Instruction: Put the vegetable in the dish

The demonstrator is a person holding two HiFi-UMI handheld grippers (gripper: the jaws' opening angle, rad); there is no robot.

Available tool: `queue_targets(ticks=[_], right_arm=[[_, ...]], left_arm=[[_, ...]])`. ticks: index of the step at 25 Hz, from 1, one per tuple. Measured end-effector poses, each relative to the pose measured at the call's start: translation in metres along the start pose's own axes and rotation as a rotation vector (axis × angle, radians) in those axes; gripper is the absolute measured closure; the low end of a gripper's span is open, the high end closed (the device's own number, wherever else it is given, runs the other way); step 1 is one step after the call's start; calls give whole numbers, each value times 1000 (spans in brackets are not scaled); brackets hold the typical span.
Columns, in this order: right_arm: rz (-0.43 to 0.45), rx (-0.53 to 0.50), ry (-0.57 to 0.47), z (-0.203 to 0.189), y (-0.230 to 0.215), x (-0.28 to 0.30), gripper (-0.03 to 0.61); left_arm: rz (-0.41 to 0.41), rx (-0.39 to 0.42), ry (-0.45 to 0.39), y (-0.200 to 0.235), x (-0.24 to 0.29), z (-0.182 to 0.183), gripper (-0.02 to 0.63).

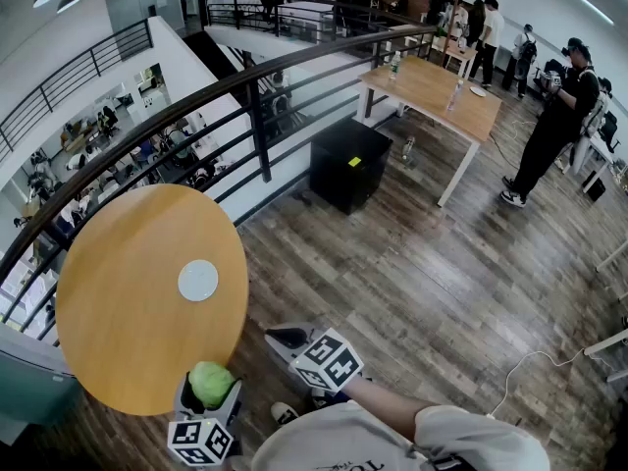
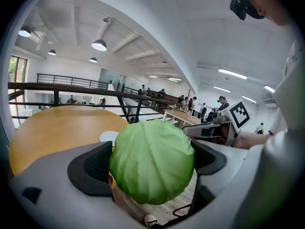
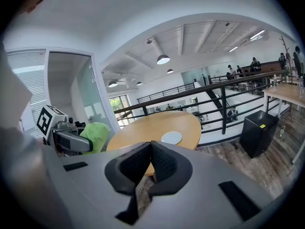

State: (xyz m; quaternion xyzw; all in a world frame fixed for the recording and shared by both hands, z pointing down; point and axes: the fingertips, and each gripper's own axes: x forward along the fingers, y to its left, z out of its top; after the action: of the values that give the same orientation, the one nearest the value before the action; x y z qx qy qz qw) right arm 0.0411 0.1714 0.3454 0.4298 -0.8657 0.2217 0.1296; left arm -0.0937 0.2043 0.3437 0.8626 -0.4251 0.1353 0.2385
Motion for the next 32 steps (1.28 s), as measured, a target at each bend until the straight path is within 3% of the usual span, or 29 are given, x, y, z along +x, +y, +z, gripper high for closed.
queue_targets(ticks=[15, 32], right_arm=[[-15, 9, -12, 0, 1, 4, 557], [-83, 53, -25, 7, 17, 9, 557]], left_arm=[[-34, 11, 8, 4, 7, 0, 115], [-34, 15, -5, 31, -19, -5, 115]])
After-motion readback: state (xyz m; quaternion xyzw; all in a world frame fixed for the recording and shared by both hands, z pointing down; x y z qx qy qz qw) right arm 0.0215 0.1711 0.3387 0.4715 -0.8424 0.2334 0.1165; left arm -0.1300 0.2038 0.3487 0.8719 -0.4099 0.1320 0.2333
